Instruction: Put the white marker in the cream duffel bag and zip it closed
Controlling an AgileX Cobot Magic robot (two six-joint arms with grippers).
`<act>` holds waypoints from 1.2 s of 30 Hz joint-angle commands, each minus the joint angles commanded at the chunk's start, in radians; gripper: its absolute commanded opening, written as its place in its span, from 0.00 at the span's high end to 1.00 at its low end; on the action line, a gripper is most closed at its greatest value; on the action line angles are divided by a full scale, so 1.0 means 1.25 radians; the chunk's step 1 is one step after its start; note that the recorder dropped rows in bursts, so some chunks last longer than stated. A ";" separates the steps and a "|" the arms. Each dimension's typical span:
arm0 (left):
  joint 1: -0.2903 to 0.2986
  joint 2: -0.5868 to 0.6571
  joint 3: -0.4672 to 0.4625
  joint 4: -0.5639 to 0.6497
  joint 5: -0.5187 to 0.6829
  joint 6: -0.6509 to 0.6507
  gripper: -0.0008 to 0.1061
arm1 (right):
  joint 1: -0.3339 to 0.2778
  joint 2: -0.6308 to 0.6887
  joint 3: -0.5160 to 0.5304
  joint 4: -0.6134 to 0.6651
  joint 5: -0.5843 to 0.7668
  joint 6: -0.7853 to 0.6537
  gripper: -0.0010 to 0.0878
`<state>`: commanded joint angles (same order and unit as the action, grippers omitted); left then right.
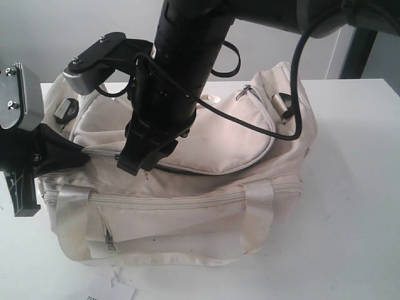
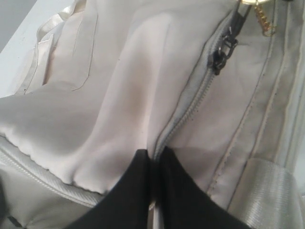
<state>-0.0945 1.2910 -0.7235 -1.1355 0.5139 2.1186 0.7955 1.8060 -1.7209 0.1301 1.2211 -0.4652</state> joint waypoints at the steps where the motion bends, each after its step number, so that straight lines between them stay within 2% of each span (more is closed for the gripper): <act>1: 0.000 0.000 0.000 0.000 0.000 0.000 0.99 | 0.000 0.000 0.000 0.000 0.000 0.000 0.99; 12: 0.000 0.000 0.000 0.000 -0.001 0.000 0.99 | 0.000 0.000 0.000 0.000 0.000 0.000 0.99; 19: 0.000 0.000 0.000 0.000 -0.003 0.000 0.99 | -0.023 0.000 0.001 -0.001 0.000 0.002 0.99; 25: 0.000 0.000 0.000 0.000 -0.008 0.000 0.99 | -0.023 0.000 0.001 0.000 0.000 0.002 0.99; 29: 0.000 0.000 0.000 0.000 -0.008 0.000 0.99 | -0.023 -0.012 0.057 -0.006 0.000 -0.001 0.99; 36: 0.000 0.000 0.000 0.000 -0.006 0.000 0.99 | -0.048 -0.053 0.078 -0.022 0.000 -0.001 0.99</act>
<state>-0.0945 1.2910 -0.7235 -1.1355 0.5058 2.1186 0.7361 1.7396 -1.6229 0.1031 1.2211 -0.4666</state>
